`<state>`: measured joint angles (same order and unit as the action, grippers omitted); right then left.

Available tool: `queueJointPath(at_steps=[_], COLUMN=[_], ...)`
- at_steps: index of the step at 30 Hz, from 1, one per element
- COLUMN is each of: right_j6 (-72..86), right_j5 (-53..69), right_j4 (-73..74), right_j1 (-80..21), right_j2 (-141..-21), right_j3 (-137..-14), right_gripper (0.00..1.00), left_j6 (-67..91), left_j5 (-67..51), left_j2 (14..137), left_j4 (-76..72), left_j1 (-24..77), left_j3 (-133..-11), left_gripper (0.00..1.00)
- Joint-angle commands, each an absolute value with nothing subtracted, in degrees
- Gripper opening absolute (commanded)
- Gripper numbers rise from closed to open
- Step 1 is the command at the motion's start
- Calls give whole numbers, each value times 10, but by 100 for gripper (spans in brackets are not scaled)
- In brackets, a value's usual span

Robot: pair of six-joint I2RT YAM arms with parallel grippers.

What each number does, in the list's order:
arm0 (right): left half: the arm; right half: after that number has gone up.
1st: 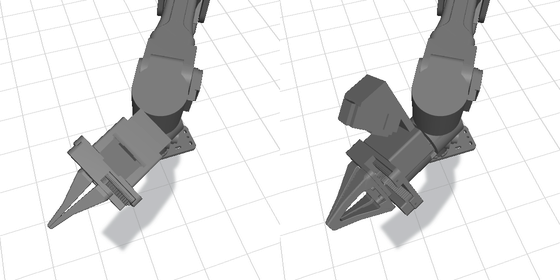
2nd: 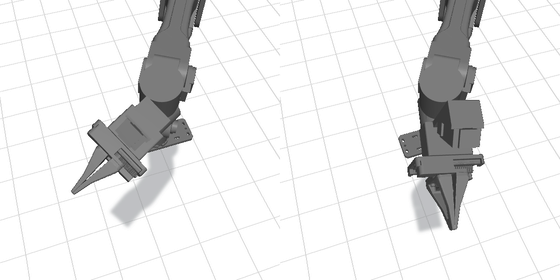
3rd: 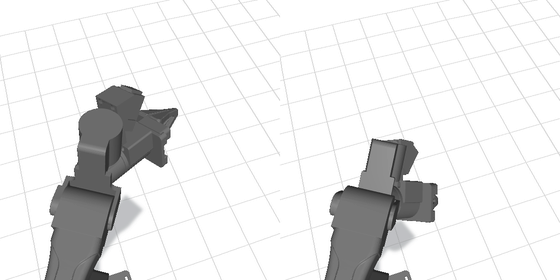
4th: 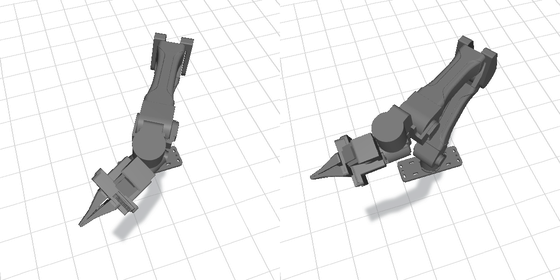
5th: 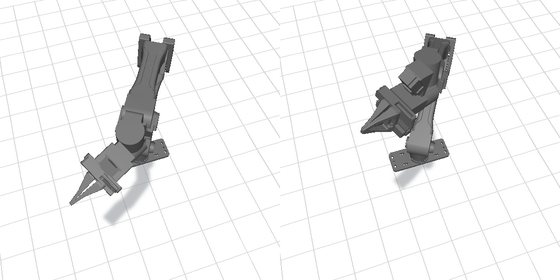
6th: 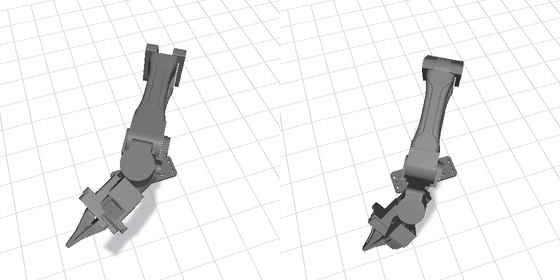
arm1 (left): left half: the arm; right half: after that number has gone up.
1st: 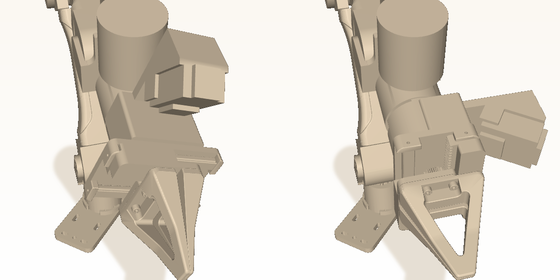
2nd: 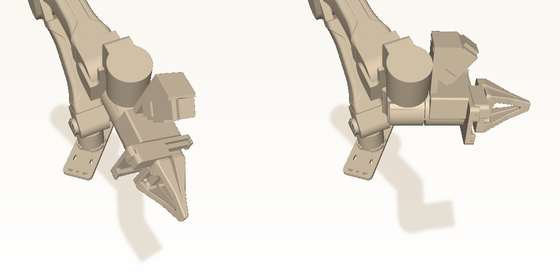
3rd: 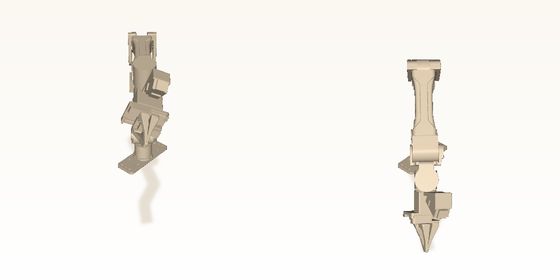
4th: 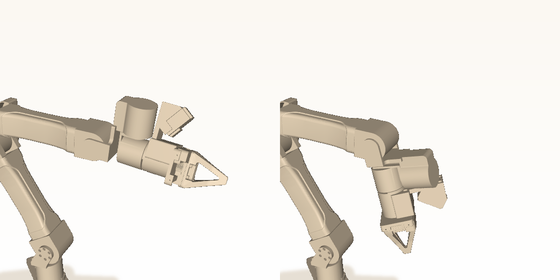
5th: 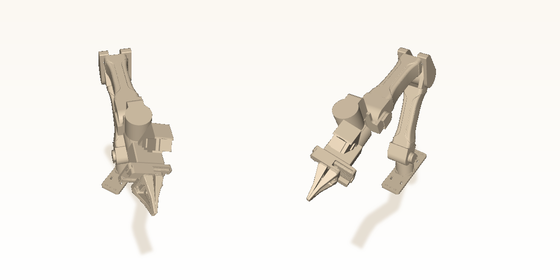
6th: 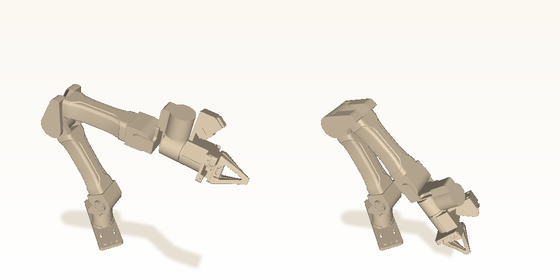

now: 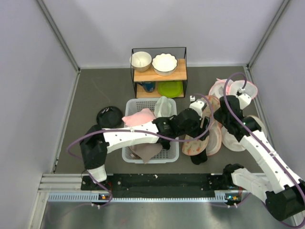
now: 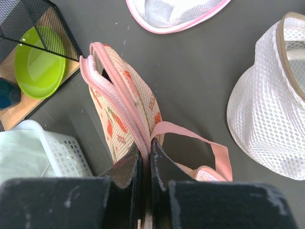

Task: Unzip the laundry bag and remove the bra

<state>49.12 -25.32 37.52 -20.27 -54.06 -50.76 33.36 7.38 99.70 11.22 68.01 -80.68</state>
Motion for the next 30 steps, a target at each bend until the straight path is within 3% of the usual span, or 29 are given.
queueJointPath(at_steps=[1,8,11,13,14,16,17,18,25,28,30], right_j6=[511,524,535,530,523,504,497,479,370,366,387], right_j5=[-237,-234,-238,-241,-238,-234,-232,-225,-258,-232,-217], right_j4=[367,371,371,371,372,371,371,370,367,369,371], right_j1=[-195,-194,-193,-193,-194,-192,-190,-188,-171,-171,-171], right_j2=[-541,-546,-544,-542,-542,-541,-536,-534,-419,-380,-362], right_j3=[-539,-541,-540,-541,-543,-547,-548,-549,-534,-489,-455], right_gripper=[0,0,0,0,26,58,80,84,86,80,70], left_j6=[354,345,360,377,378,381,381,385,393,395,395], left_j5=[133,147,144,148,143,107,85,45,-115,-160,-170], left_j2=[1022,1064,1060,1039,1030,1006,1000,996,992,997,1003], left_j4=[98,128,122,122,117,100,94,90,72,71,74], left_j1=[683,684,682,674,669,649,639,618,536,510,499], left_j3=[-845,-894,-889,-877,-859,-840,-823,-817,-792,-794,-799], left_gripper=[73,69,24,0,0,0,0,0,0,0,0])
